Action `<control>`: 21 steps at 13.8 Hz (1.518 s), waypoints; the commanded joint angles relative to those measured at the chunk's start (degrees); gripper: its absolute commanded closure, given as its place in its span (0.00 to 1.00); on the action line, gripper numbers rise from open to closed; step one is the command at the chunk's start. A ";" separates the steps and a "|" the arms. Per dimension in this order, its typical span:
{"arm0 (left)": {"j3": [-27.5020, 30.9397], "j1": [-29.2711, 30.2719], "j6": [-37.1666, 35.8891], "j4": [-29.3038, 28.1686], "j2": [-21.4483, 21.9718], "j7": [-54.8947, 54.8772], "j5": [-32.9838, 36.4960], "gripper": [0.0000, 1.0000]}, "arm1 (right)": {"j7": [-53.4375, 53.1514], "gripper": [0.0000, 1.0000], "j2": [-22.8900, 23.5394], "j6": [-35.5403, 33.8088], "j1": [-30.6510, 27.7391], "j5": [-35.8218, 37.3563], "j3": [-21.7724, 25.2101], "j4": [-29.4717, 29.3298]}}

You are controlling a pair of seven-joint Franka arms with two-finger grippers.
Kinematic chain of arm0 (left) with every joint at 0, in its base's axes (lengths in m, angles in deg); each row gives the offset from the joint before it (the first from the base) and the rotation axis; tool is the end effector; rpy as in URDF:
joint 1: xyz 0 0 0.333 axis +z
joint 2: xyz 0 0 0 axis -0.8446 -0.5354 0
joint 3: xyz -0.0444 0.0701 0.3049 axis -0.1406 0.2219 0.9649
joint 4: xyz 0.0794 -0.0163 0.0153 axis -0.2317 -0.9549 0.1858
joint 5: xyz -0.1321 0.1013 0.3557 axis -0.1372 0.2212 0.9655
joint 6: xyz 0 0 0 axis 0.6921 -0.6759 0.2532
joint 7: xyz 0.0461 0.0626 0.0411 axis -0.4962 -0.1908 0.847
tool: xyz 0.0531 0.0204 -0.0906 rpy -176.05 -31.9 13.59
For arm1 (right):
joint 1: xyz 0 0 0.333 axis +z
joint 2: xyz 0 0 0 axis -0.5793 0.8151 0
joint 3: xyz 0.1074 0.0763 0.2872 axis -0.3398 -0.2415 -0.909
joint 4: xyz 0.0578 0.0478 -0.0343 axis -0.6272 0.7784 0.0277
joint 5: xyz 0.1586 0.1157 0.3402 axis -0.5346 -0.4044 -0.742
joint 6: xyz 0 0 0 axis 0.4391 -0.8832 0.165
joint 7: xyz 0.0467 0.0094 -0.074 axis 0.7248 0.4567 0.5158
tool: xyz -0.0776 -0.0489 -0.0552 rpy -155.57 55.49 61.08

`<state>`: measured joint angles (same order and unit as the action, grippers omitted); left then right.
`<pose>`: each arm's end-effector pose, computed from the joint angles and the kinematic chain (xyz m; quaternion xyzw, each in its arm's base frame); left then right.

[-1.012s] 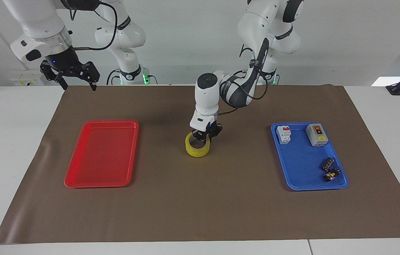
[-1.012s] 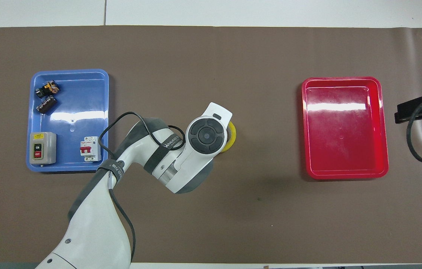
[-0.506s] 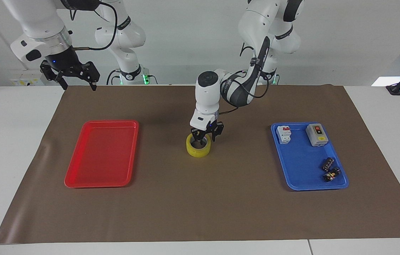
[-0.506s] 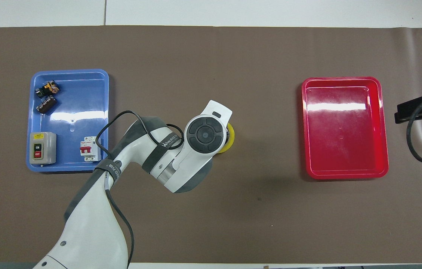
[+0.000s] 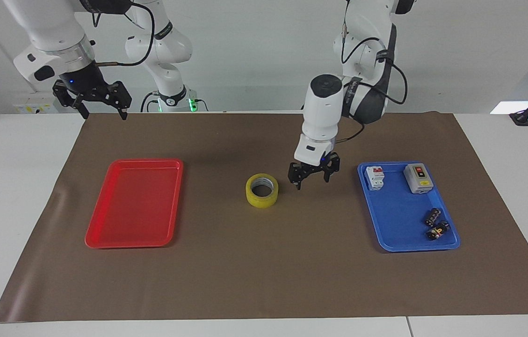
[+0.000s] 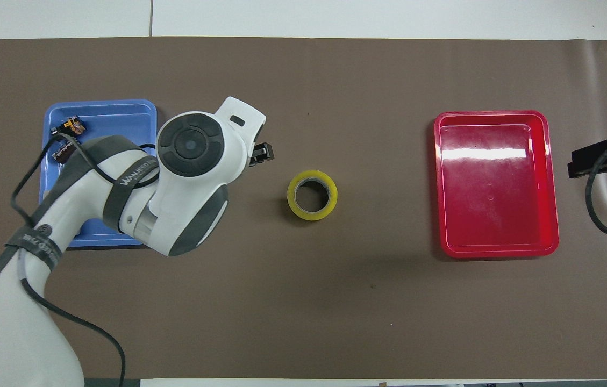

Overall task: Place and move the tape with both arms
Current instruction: 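Release the tape and withdraw the left gripper while the right gripper reaches it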

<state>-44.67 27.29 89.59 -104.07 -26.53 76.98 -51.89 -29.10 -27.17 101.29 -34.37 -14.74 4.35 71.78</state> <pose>0.5430 -0.3083 0.4392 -0.9940 -0.0812 -0.0729 0.0040 0.5300 0.0006 0.6455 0.9995 -0.0156 -0.0232 0.0166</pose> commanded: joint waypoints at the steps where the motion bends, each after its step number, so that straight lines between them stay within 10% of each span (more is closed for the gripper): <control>1: -0.26 5.36 -3.49 -1.01 3.82 -9.23 -3.93 0.00 | 1.42 0.00 -1.77 1.22 -0.68 -0.99 -0.37 3.37; 21: 0.71 29.99 -34.00 18.33 8.04 -40.28 -7.37 0.00 | -10.89 0.00 23.87 46.12 28.85 -5.39 -1.60 15.41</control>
<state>-43.88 56.57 57.67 -86.94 -18.37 39.02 -57.76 -40.87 -5.47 144.84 -5.96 -19.53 3.02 87.23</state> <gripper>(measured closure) 0.000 0.000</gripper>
